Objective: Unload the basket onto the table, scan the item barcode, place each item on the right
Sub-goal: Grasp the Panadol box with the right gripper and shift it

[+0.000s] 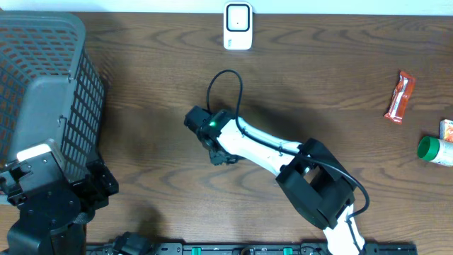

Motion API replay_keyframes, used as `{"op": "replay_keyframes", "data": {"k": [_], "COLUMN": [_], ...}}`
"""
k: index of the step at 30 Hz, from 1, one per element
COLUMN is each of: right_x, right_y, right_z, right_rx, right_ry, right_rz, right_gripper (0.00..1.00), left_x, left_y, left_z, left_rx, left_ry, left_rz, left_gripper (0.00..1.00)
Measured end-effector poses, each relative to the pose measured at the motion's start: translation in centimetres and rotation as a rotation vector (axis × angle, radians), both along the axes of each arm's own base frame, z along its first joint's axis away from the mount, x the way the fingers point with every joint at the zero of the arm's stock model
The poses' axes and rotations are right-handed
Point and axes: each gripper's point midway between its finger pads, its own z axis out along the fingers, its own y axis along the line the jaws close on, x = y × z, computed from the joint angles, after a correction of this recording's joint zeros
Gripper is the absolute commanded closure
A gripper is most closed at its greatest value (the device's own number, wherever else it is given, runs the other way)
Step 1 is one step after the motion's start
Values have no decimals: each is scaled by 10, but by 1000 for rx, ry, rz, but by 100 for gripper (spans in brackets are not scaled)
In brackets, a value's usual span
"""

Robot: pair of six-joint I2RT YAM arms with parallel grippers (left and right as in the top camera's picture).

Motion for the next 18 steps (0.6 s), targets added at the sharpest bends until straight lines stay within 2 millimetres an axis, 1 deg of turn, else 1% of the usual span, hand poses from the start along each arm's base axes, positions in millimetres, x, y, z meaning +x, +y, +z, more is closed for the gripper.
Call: {"op": "replay_keyframes", "data": {"k": [4,7,9,13,18], "right_x": [-3,-7,-9,-10,-11], "right_y": [-6,-13,-20,-29,-25], "right_z": [1,2,4,8,10], "right_rx": [-31,-67,-107,-157,-133], "right_ry": [23,51,69,81,81], "right_rz": [58,142,202,260,224], "right_gripper": [36,23,1,1,1], "left_x": [0,0,0,0,0], "left_y": [0,0,0,0,0], "left_z": [0,0,0,0,0], "left_rx": [0,0,0,0,0], "left_ry": [0,0,0,0,0], "left_rz": [0,0,0,0,0], "left_gripper": [9,9,9,9,8]}}
